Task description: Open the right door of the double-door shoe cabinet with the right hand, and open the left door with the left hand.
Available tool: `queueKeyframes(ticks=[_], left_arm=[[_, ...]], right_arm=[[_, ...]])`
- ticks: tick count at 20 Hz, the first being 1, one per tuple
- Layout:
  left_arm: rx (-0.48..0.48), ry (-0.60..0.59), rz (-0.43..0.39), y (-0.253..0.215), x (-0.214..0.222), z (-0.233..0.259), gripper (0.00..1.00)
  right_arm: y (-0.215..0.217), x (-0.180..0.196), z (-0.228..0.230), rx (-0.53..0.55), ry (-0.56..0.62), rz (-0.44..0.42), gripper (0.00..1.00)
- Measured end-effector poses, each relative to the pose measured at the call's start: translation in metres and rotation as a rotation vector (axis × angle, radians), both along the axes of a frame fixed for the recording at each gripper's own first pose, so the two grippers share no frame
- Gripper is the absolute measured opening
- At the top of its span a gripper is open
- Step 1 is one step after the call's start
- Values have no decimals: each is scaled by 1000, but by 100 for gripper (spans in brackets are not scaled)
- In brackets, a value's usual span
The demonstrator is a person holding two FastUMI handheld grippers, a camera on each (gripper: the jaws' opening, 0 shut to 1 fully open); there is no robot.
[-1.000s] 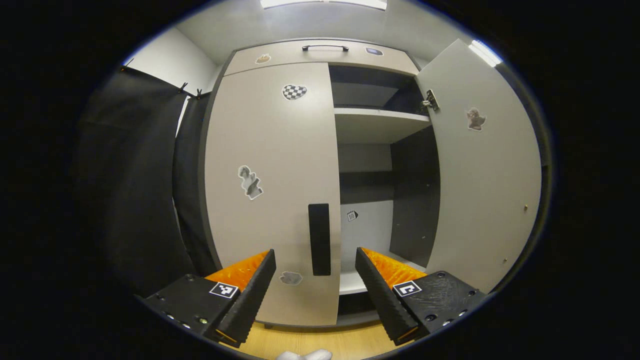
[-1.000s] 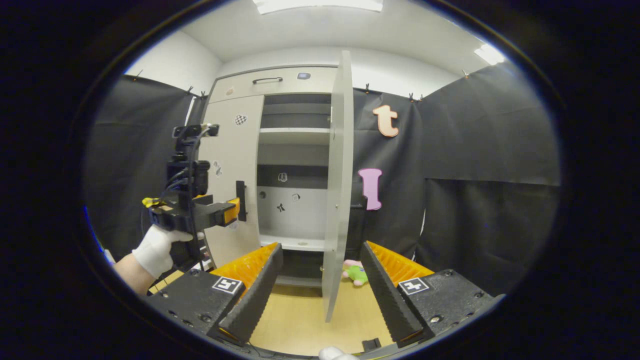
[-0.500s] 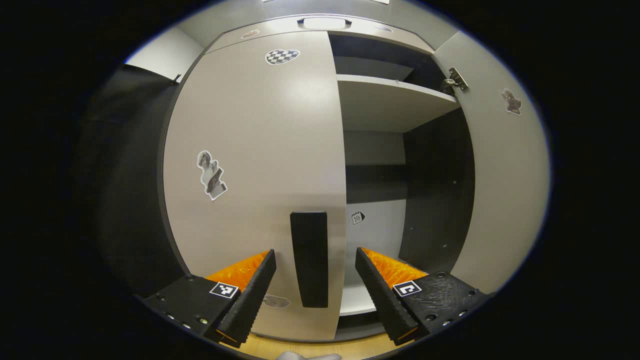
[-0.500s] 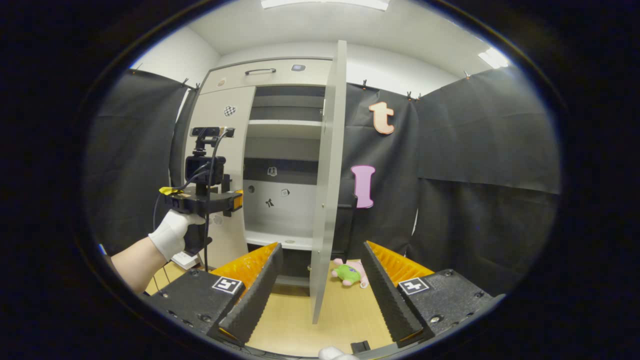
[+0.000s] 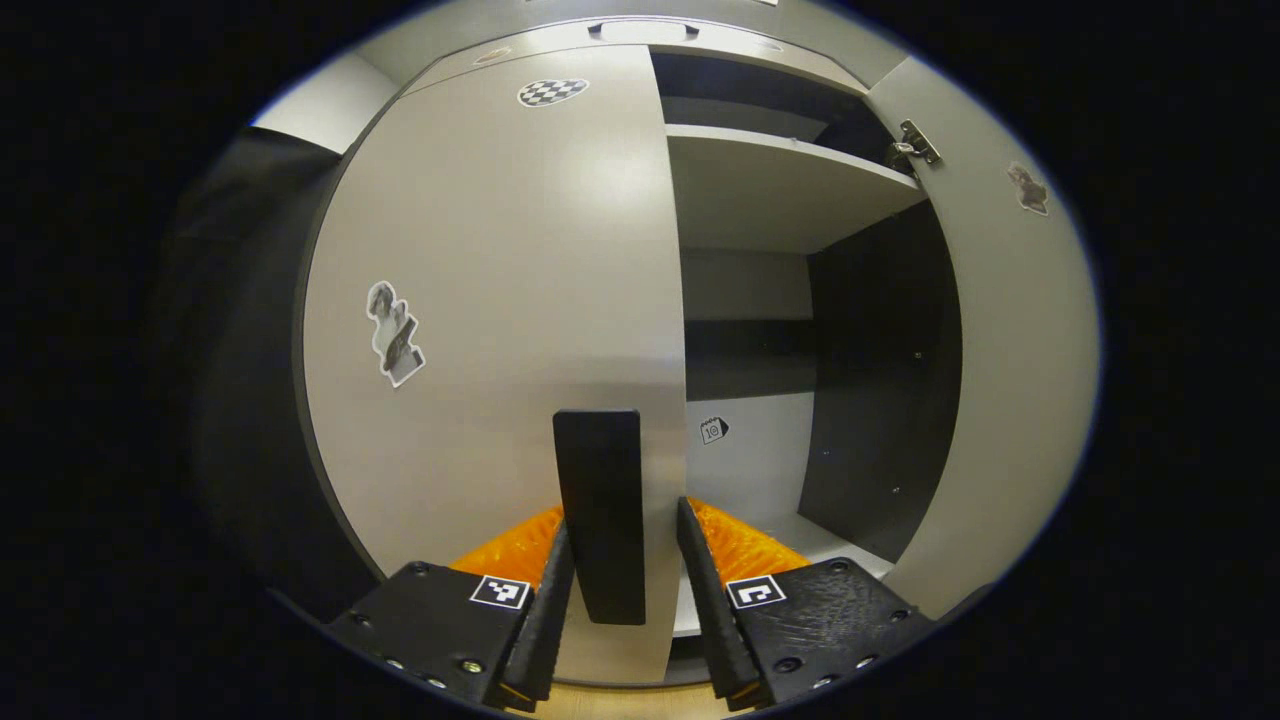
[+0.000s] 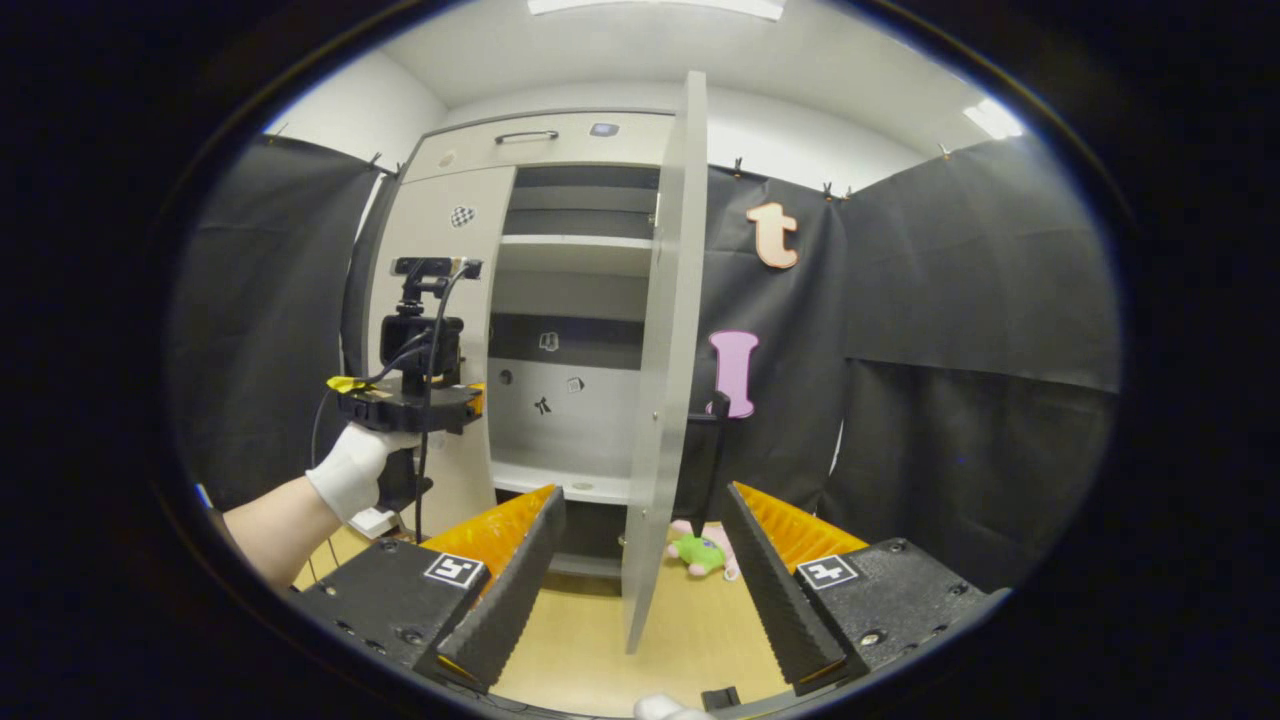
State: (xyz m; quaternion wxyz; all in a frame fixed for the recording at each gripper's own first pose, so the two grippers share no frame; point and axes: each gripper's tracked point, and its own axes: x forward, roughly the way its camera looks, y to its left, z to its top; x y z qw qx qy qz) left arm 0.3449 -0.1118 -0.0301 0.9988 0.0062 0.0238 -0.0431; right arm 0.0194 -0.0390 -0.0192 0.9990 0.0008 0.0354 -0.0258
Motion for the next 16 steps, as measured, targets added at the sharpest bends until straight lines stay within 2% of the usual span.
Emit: queueKeyframes(ticks=[1,2,3,4,6,7,10,16], left_arm=[[19,-1,36,9,-1,0,53],[-21,3,24,13,-7,-1,53],[-39,1,22,11,-3,0,27],[-40,11,24,12,-4,-1,27],[-37,8,42,13,-5,-1,20],[-37,1,45,13,-1,-1,13],[-41,-1,28,14,-9,0,7],[-38,1,3,17,-31,4,7]], right_arm=[[0,1,-1,-2,1,6,99],[1,1,-1,-5,2,10,99],[2,2,0,-8,3,17,99],[3,3,-1,-10,6,25,99],[5,7,0,-12,7,34,99],[6,7,0,-13,7,37,99],[6,7,1,-10,10,43,99],[7,5,4,-6,0,68,99]])
